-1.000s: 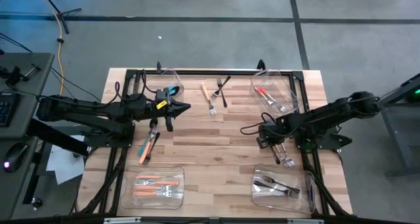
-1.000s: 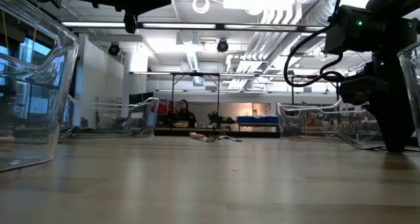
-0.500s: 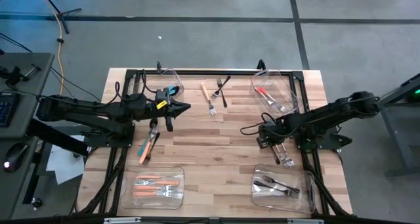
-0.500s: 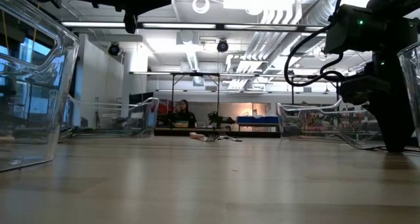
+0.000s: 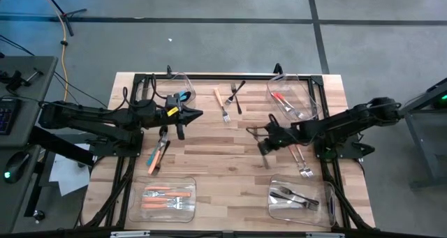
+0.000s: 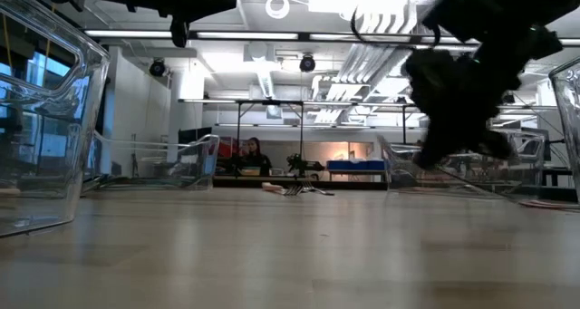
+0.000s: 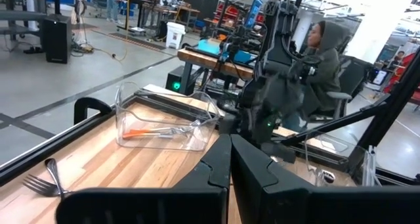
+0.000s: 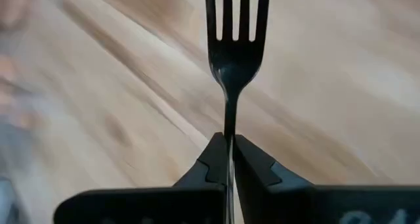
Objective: Sort silverware by color (type)
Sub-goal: Put the black fork into the bottom right transparent bin
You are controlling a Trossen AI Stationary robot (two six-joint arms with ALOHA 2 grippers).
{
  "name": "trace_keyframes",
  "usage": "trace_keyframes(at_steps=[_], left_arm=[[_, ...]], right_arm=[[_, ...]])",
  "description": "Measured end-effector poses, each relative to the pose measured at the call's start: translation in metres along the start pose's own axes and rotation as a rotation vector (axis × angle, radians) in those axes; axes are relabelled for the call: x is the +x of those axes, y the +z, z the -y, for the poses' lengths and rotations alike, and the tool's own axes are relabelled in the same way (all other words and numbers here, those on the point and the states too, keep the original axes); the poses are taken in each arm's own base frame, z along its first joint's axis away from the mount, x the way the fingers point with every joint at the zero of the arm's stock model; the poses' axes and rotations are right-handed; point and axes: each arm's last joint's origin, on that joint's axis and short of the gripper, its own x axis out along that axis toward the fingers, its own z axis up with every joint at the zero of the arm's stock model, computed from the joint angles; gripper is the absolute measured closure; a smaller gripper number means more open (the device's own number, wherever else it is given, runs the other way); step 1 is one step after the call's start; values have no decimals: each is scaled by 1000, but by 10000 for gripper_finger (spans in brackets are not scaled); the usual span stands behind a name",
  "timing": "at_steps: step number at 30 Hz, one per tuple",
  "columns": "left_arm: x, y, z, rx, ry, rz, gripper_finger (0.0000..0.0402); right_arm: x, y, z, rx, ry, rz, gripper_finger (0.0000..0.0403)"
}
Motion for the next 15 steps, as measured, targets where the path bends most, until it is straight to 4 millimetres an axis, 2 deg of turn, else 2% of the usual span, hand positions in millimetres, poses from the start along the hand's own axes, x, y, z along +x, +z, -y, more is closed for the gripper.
trace_keyframes(at_steps=[9,15], left_arm=[[0,0,-1,2,21,3,401],[0,0,-1,-1,21,6,401]], right_arm=[[11,41,-23,-143,298,317,403],[2,70,-33,-257,484,493,403]])
